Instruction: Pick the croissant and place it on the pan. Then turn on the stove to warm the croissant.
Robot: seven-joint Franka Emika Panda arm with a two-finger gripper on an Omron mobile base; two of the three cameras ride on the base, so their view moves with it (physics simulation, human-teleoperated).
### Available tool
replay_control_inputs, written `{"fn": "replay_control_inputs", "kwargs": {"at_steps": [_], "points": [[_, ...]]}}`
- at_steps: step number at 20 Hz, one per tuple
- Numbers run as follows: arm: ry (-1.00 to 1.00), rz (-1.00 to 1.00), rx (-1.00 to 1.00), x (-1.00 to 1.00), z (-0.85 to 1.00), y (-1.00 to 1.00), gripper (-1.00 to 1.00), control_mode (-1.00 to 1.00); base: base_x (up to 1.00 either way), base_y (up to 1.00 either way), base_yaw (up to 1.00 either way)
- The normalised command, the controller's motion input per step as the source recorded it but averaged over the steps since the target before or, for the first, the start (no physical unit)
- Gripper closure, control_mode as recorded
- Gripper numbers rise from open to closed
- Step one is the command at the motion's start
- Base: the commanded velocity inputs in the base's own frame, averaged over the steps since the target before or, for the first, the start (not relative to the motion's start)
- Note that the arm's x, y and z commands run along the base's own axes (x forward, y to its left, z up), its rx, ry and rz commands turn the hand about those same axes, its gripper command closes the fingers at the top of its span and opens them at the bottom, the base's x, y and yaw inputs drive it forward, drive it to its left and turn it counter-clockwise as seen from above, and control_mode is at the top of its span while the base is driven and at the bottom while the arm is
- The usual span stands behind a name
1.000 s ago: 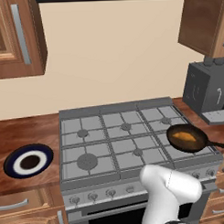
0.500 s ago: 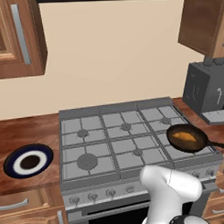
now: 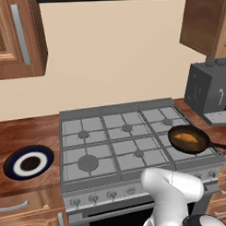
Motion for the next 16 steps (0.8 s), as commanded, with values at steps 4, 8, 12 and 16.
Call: {"fn": "replay_control_inputs", "kwargs": {"at_steps": [4, 8, 12, 16], "points": [[0.0, 0.02, 0.01, 0.0, -0.27, 0.0, -1.0, -1.0, 0.0, 0.0, 0.0], [0.0, 0.03, 0.02, 0.04, -0.23, 0.0, -1.0, -1.0, 0.0, 0.0, 0.0], [0.0, 0.02, 0.0, 0.13, -0.23, 0.0, -1.0, -1.0, 0.0, 0.0, 0.0], [0.0, 0.01, 0.0, 0.12, -0.15, 0.0, -1.0, -1.0, 0.0, 0.0, 0.0]]}}
